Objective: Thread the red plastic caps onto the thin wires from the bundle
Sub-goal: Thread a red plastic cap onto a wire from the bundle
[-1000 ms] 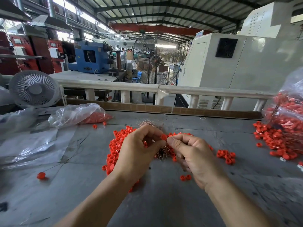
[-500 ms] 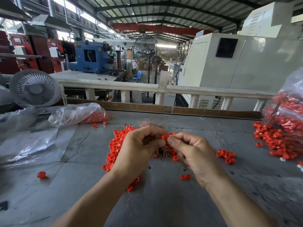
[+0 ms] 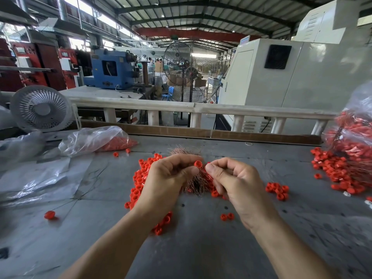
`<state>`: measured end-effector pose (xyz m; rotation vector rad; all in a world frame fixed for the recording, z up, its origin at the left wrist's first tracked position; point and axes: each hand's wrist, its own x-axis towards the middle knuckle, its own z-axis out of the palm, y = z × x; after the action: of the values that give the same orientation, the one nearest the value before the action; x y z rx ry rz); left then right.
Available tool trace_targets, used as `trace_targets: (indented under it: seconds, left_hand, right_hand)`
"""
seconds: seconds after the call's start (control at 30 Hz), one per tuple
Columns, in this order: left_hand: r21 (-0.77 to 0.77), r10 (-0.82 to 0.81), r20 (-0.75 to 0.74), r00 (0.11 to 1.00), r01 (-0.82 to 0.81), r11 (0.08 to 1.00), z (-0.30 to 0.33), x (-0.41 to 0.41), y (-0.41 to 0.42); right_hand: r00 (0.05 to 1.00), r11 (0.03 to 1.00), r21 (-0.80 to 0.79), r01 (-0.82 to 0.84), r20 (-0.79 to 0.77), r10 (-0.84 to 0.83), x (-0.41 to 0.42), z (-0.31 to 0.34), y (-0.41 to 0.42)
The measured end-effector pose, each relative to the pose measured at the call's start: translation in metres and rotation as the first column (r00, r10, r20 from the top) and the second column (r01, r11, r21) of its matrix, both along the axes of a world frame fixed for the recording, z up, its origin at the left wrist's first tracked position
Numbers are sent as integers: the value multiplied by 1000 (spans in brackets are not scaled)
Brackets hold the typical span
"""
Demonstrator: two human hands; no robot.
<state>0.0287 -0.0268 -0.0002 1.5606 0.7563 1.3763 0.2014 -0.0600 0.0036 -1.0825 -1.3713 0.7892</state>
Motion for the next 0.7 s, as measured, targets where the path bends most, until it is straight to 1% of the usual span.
trace_targets:
  seconds: [0.2, 0.53, 0.63, 0.7]
  left_hand:
    - [11, -31, -13, 999, 31, 999, 0, 0, -1]
    - [18, -51, -31, 998, 52, 998, 0, -1, -2]
    - [10, -55, -44, 998, 55, 998, 0, -1, -2]
    - [6, -46, -51, 998, 47, 999, 0, -2, -1]
  right_hand:
    - [999, 1000, 21, 15, 37, -15, -3, 4, -3]
    - [993, 998, -1, 63, 96, -63, -6, 11, -9]
    - [992, 997, -10, 83, 92, -81, -7, 11, -9]
    - [993, 995, -15, 103, 63, -102, -8, 10, -9]
